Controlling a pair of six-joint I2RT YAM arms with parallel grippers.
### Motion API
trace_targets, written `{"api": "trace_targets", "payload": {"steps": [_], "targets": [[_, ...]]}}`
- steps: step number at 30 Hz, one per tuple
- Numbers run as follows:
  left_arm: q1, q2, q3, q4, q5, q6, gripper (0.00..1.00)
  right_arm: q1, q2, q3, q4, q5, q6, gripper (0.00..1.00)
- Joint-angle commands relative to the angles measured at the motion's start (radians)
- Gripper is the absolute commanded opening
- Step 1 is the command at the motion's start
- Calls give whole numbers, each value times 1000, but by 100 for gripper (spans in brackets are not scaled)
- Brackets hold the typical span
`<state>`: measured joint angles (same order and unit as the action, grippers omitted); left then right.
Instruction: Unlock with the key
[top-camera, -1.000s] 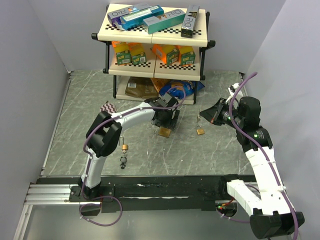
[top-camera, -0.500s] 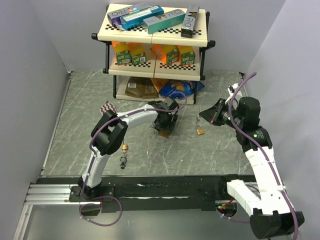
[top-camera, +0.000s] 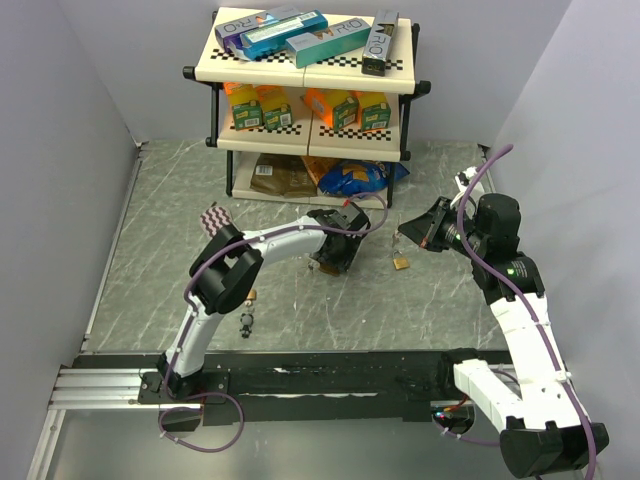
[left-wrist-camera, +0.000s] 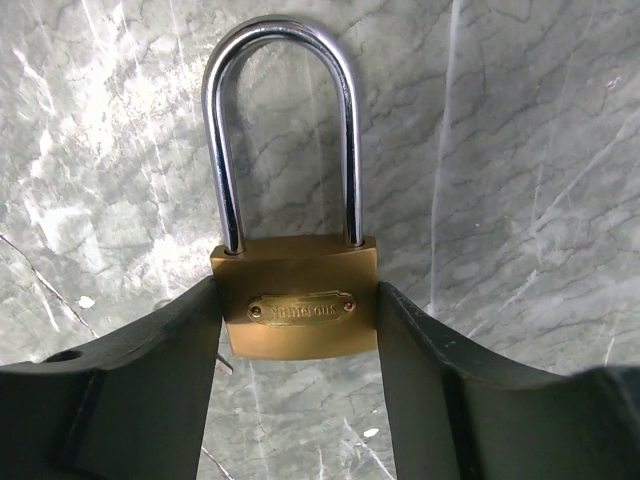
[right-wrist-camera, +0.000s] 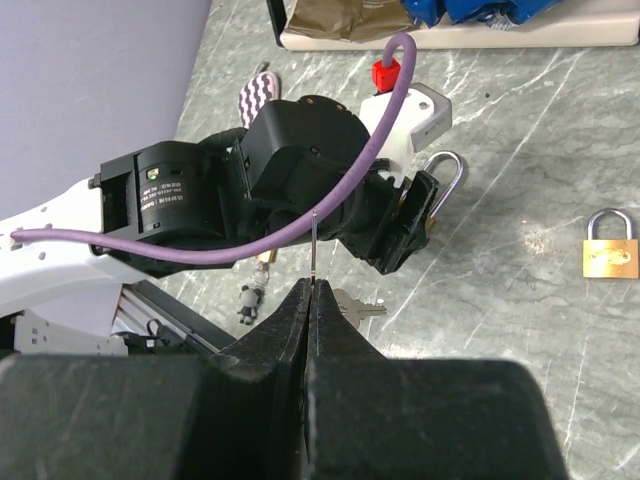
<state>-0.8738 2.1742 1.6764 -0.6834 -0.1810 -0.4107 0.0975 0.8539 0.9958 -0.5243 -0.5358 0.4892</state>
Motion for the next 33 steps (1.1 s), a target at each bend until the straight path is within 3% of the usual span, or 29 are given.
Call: {"api": "trace_targets", "payload": {"steps": [1,5,6,12,23,33], "targets": [[-7,58,-12,-36,28,-20,35,1,-9,0,26,-6,5,0],[-2,45,58,-42,69,-51,3,4,-15,-17,29,-6,-21,0],[1,45,83,-62,78,-71,1,8,-15,-23,35,-6,-27,0],[39,-54,161,-29,193,-233,1,45,8,-77,67,-53,-61,0],[96,-378,-102,307,284,-580,1,278,138,-105,122,19,-77,0],[88,-505,-222,421,365,-715,1,289,194,-138,170,28,-38,0]]}}
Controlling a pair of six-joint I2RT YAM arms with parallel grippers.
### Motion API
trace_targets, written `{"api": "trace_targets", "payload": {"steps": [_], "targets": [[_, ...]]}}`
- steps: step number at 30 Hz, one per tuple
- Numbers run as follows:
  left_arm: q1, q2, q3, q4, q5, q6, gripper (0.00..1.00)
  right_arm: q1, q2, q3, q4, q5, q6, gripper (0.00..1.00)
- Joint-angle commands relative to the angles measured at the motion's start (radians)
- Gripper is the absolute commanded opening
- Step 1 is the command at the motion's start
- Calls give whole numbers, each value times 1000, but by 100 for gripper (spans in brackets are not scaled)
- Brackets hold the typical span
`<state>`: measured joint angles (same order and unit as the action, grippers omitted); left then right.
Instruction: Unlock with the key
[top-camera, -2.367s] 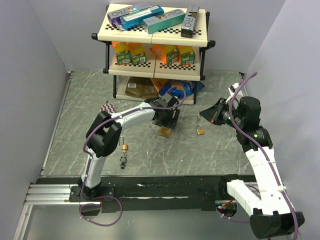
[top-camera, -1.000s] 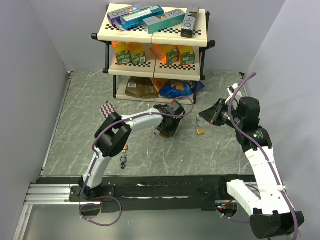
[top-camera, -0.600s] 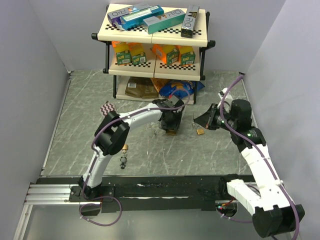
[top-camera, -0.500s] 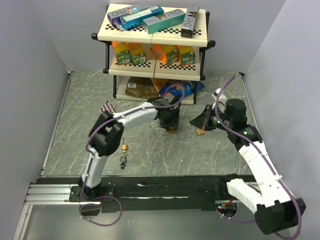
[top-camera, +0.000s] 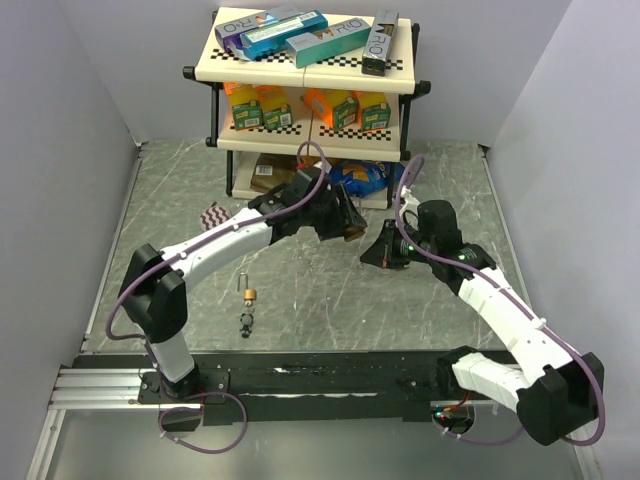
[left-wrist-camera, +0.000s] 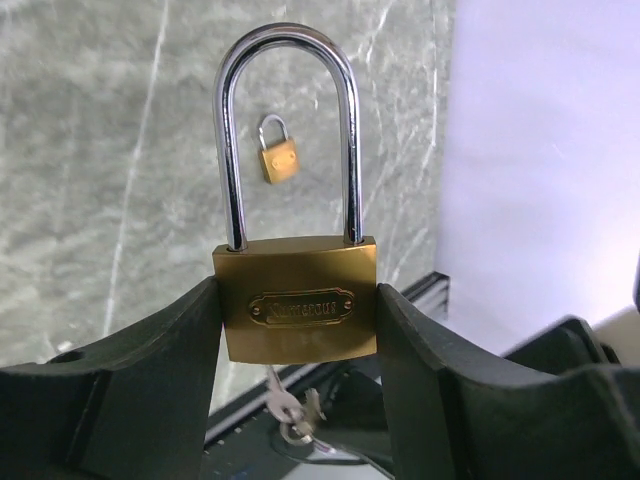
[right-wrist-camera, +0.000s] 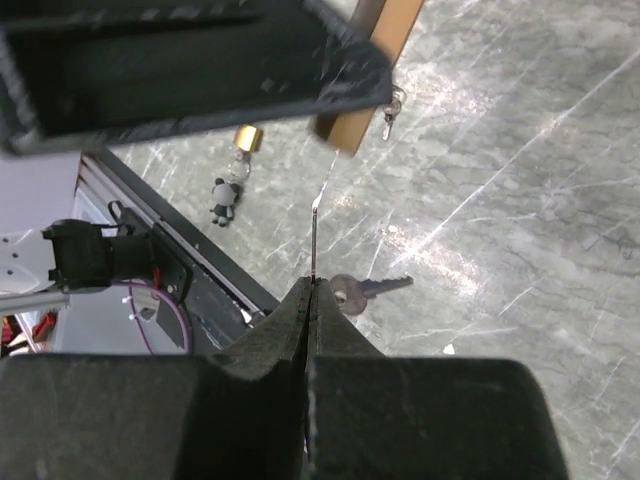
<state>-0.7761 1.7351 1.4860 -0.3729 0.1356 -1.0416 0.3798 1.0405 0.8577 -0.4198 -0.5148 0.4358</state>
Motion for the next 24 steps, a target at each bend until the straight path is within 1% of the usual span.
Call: {"api": "trace_targets", "payload": {"steps": [1,8,24], "targets": [[-12,-74,-47,112,45,-87,1,7,6,0,67,10,17,0],[-22,-103,-82,129,35,-101,1,7,3,-5,76,22,27,0],[-35,-100,-64,127,18,-101,1,7,73,14,33,19,23,0]]}}
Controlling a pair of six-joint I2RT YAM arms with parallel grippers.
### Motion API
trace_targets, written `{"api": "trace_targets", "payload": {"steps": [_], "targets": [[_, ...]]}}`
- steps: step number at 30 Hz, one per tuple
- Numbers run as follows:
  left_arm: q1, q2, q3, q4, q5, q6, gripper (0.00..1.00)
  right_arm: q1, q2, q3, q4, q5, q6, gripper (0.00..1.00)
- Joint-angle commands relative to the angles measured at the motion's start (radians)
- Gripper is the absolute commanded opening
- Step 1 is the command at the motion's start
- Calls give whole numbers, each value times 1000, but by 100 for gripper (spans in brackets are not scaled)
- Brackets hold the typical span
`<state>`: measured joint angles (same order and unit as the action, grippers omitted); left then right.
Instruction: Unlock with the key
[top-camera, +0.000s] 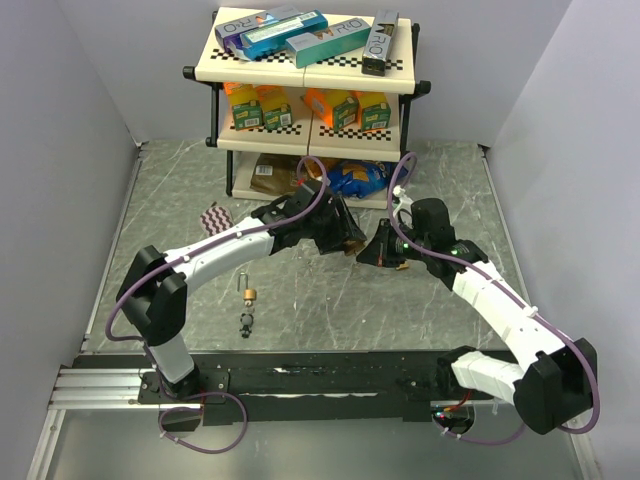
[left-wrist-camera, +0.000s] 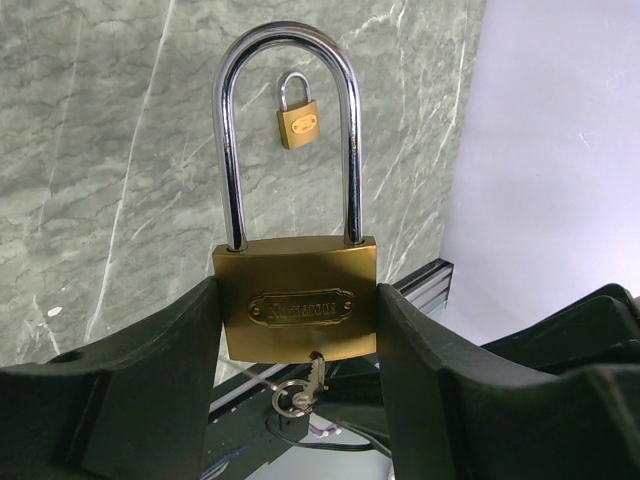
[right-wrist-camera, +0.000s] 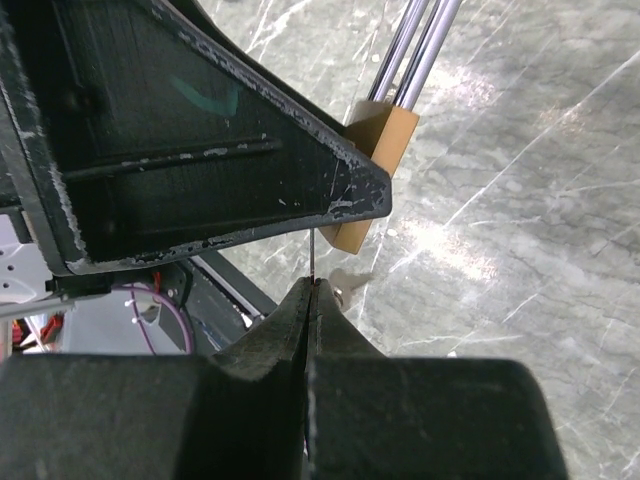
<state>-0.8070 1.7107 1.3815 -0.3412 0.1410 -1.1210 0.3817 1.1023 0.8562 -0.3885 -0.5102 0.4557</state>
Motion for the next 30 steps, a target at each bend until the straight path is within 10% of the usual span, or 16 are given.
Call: {"api": "trace_targets", "payload": {"steps": [1,30], "targets": [[-3,-76,42,94,11,-22,1,5,13,17,2,15,3,0],[2,-43,65,71,-14,-16,1,6,4,15,-10,1,-5,0]]}}
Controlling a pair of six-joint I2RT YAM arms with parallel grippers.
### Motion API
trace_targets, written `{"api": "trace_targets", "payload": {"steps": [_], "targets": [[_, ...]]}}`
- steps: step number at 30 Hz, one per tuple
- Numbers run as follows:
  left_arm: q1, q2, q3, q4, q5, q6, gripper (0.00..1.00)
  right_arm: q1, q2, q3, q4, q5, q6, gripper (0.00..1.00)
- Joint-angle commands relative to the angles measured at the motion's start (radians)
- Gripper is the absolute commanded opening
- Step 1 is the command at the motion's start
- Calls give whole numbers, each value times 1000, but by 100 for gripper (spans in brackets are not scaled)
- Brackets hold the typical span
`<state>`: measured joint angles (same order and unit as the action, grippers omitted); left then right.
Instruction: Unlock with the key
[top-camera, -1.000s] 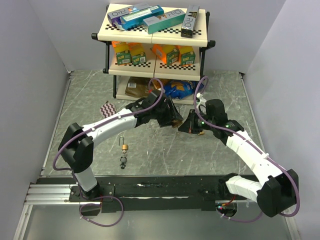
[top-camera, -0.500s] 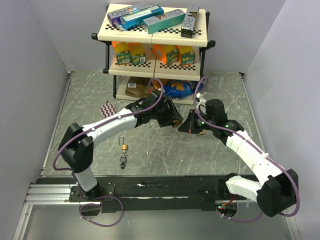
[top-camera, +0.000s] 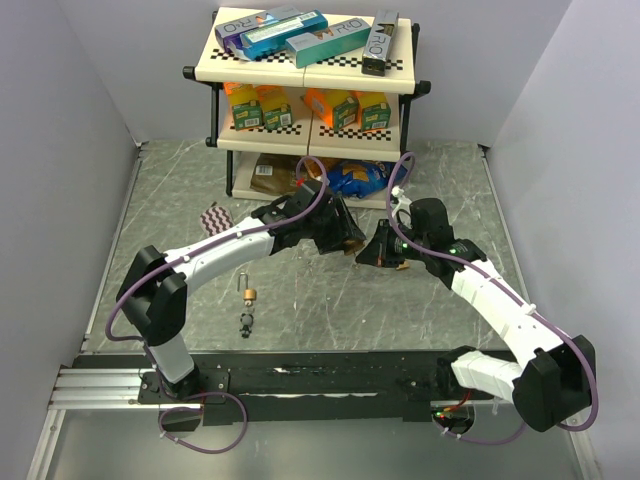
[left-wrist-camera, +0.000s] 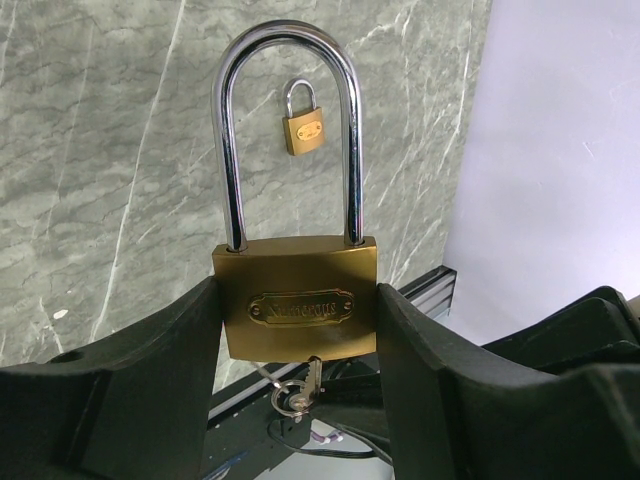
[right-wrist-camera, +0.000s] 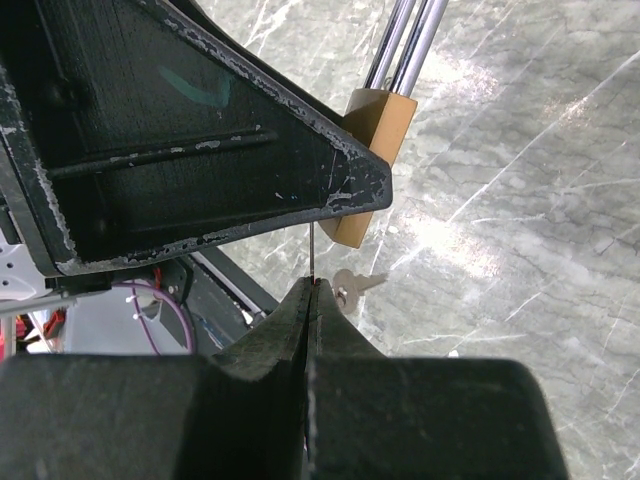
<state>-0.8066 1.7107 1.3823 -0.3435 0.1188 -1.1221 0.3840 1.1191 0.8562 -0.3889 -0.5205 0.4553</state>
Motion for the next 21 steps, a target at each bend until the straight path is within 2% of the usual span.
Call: {"api": "trace_targets", "payload": {"steps": [1,21], "targets": [[1,-43,64,74,10,-15,1,4,-13,15,-8,10,-4,0],[4,-51,46,83,10,-21,1,4,2,21,-19,4,-6,0]]}}
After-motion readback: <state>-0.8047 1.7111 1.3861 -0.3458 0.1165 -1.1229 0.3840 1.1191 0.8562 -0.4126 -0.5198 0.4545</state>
